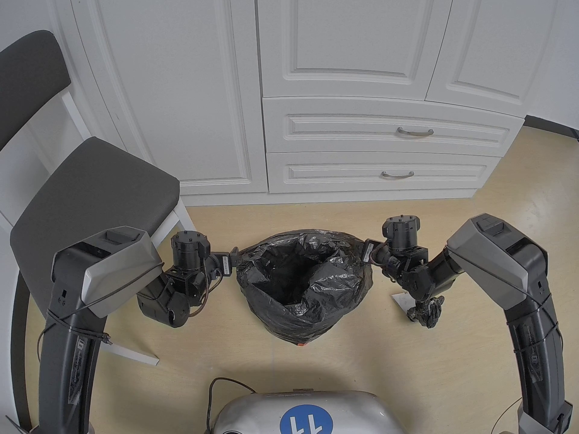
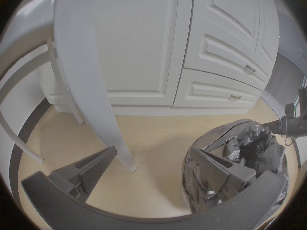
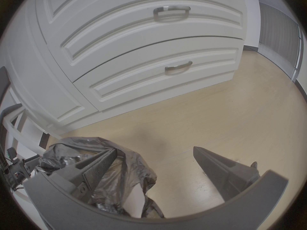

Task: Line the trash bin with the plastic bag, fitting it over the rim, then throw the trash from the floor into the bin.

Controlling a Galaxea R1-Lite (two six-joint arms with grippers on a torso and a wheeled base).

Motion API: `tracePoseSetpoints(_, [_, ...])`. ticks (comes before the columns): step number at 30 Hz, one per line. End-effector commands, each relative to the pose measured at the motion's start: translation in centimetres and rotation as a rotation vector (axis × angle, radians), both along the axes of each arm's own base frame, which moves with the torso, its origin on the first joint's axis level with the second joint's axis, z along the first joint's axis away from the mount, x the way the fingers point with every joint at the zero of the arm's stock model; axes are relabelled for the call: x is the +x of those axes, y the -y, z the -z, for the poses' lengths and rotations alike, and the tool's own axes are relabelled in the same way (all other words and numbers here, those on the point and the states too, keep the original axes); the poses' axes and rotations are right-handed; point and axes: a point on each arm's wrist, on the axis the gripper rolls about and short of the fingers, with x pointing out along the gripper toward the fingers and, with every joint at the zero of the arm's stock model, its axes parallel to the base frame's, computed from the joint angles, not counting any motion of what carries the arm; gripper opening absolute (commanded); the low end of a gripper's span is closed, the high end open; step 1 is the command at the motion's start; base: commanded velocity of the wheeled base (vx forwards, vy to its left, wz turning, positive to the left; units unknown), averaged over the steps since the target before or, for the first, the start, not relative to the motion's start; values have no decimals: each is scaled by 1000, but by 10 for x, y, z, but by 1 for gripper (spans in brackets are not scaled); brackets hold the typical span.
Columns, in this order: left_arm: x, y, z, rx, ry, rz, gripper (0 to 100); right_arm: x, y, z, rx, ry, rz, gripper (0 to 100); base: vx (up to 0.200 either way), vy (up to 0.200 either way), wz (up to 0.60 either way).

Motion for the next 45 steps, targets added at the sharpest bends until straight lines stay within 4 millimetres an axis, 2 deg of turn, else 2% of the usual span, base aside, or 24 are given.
tracePoseSetpoints(1, [-12,0,-36,-13,42,12,100,-12,0,-35,7,42,-10,100,0,0,0])
tracePoseSetpoints(2, [-20,4,-49,-11,47,24,100,-18,2,-43,3,42,-13,100,0,0,0])
tracePoseSetpoints(5, [-32,11,-63,-12,53,45,100,-24,3,-44,-30,30,-24,100,0,0,0])
tracePoseSetpoints(6, [-33,12,-64,-11,52,49,100,-24,3,-44,-35,29,-27,100,0,0,0])
tracePoseSetpoints(10, [-60,31,-75,0,6,115,100,-38,4,-47,-109,9,-41,100,0,0,0])
tracePoseSetpoints(14, [-75,54,-64,19,-51,175,100,-55,-7,-46,-143,-18,-86,100,0,0,0])
tracePoseSetpoints(15, [-79,65,-55,40,-85,183,100,-65,-12,-44,-172,-36,-113,100,0,0,0])
tracePoseSetpoints(18, [-81,76,-41,70,-124,170,100,-74,-12,-43,-213,-52,-138,100,0,0,0])
tracePoseSetpoints(21, [-81,82,-27,81,-164,156,100,-75,-11,-41,-227,-58,-144,100,0,0,0])
tracePoseSetpoints(26, [-84,86,-22,105,-229,149,100,-76,-11,-41,-231,-62,-145,100,0,0,0])
tracePoseSetpoints(31, [-91,81,-18,160,-270,115,100,-81,-9,-40,-258,-73,-157,100,0,0,0])
tracePoseSetpoints(38, [-111,54,-27,267,-307,192,100,-84,-10,-38,-271,-79,-168,100,0,0,0])
tracePoseSetpoints(45, [-118,43,-22,285,-354,267,100,-82,-9,-37,-274,-48,-167,100,0,0,0])
